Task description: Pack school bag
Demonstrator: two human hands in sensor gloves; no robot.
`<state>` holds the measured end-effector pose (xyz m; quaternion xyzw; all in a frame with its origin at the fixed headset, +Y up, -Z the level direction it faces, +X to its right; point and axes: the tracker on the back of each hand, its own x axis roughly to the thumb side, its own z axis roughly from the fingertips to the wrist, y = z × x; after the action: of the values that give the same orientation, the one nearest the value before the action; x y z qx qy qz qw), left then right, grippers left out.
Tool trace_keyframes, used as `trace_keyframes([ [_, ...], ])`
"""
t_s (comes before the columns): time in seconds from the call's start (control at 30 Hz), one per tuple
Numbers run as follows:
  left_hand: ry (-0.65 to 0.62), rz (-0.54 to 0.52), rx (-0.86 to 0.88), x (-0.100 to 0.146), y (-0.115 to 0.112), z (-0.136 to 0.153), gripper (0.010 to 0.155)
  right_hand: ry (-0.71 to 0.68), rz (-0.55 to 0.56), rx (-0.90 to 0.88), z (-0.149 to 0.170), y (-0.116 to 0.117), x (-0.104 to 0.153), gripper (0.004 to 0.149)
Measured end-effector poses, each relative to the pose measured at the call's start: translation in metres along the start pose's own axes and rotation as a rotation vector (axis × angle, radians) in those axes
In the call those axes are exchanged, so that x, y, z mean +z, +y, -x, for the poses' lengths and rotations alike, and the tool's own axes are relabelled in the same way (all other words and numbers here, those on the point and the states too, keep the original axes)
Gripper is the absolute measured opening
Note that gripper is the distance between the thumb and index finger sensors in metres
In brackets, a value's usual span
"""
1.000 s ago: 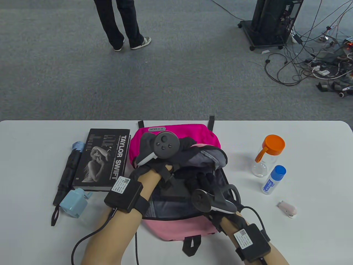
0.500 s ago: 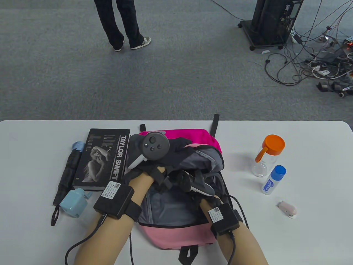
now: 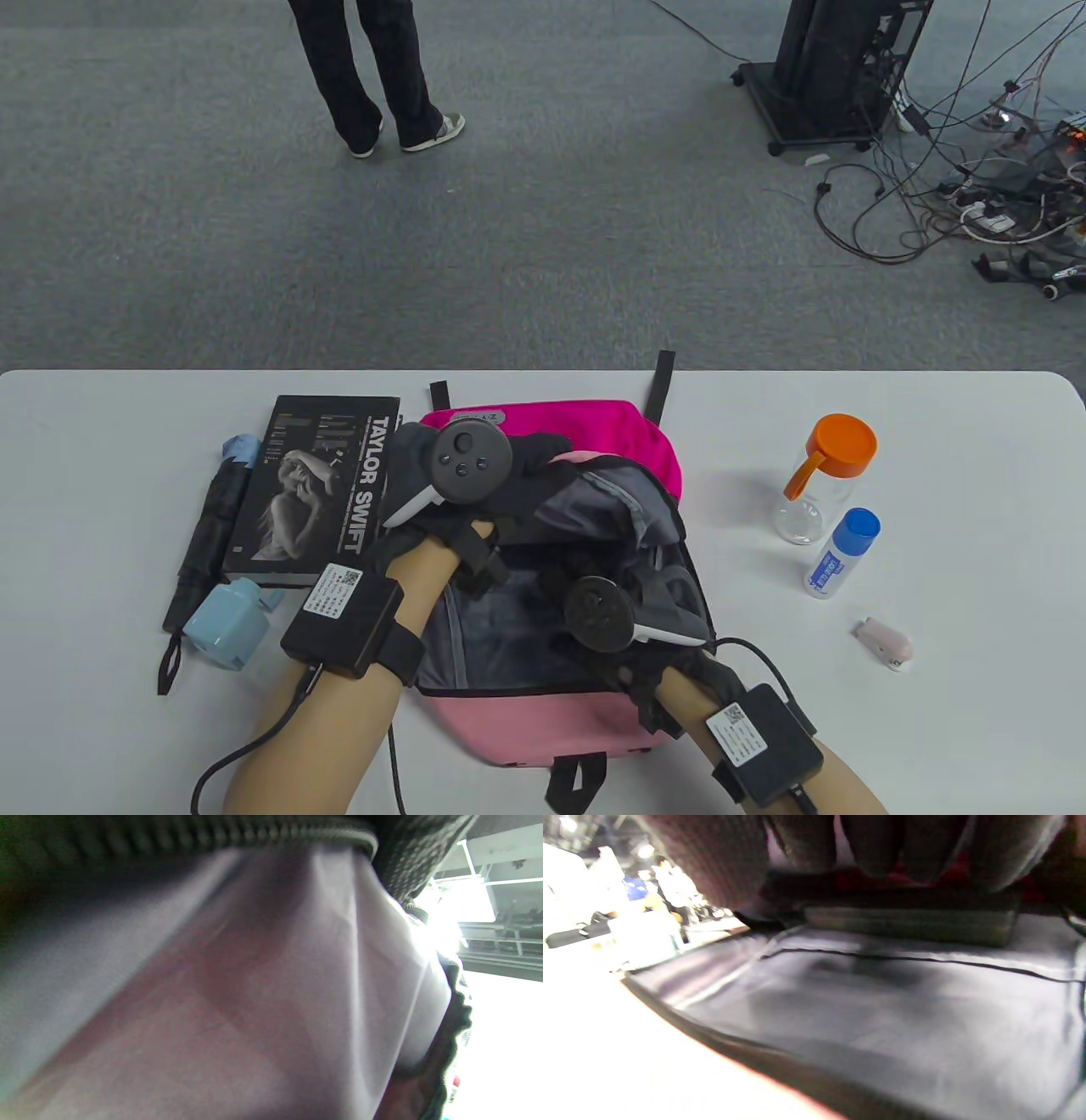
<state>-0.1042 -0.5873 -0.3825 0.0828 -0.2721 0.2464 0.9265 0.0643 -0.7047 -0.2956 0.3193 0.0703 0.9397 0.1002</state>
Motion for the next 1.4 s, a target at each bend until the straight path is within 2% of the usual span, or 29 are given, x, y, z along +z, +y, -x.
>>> trace_keyframes([
  [0.13,-0.018,0.013,-0.029,0.003,-0.003,-0.002,0.049,-0.061,-0.031,-0.082,-0.001,-0.026,0.024,0.064],
  [0.27,-0.025,0.021,-0.038,0.005,-0.005,-0.003,0.049,0.0,0.241,-0.095,0.004,-0.071,0.051,0.045],
  [0.3,-0.028,0.027,-0.044,0.005,-0.006,-0.002,0.049,0.009,0.375,-0.105,0.006,-0.088,0.061,0.042],
  [0.4,-0.029,0.037,-0.05,0.006,-0.008,-0.002,0.049,0.053,0.606,-0.155,0.013,-0.117,0.076,0.041],
  [0.47,-0.031,0.042,-0.046,0.007,-0.009,-0.002,0.049,0.109,0.696,-0.166,0.023,-0.127,0.078,0.044],
  [0.5,-0.032,0.043,-0.045,0.007,-0.01,-0.002,0.049,0.13,0.693,-0.169,0.027,-0.129,0.077,0.051],
  [0.57,-0.035,0.049,-0.049,0.009,-0.011,-0.003,0.049,0.183,0.58,-0.196,0.041,-0.127,0.067,0.076],
  [0.63,-0.036,0.055,-0.051,0.009,-0.013,-0.003,0.049,0.185,0.518,-0.221,0.051,-0.121,0.058,0.089],
  [0.7,-0.041,0.061,-0.05,0.01,-0.016,-0.003,0.049,0.19,0.456,-0.266,0.061,-0.111,0.046,0.096],
  [0.83,-0.052,0.072,-0.054,0.009,-0.021,-0.004,0.05,0.162,0.372,-0.34,0.068,-0.095,0.027,0.099],
  [1.0,-0.066,0.081,-0.059,0.009,-0.024,-0.006,0.049,0.16,0.328,-0.396,0.068,-0.084,0.006,0.089],
  [1.07,-0.066,0.082,-0.058,0.01,-0.025,-0.006,0.049,0.162,0.334,-0.39,0.068,-0.081,0.002,0.079],
  [1.13,-0.069,0.082,-0.054,0.011,-0.026,-0.005,0.05,0.157,0.311,-0.415,0.066,-0.077,-0.003,0.06],
  [1.23,-0.067,0.09,-0.061,0.013,-0.026,-0.005,0.054,0.165,0.342,-0.399,0.063,-0.074,-0.007,0.042],
  [1.4,-0.028,0.059,-0.166,0.023,-0.016,-0.007,0.068,0.204,0.36,-0.474,0.063,-0.075,-0.009,0.041],
])
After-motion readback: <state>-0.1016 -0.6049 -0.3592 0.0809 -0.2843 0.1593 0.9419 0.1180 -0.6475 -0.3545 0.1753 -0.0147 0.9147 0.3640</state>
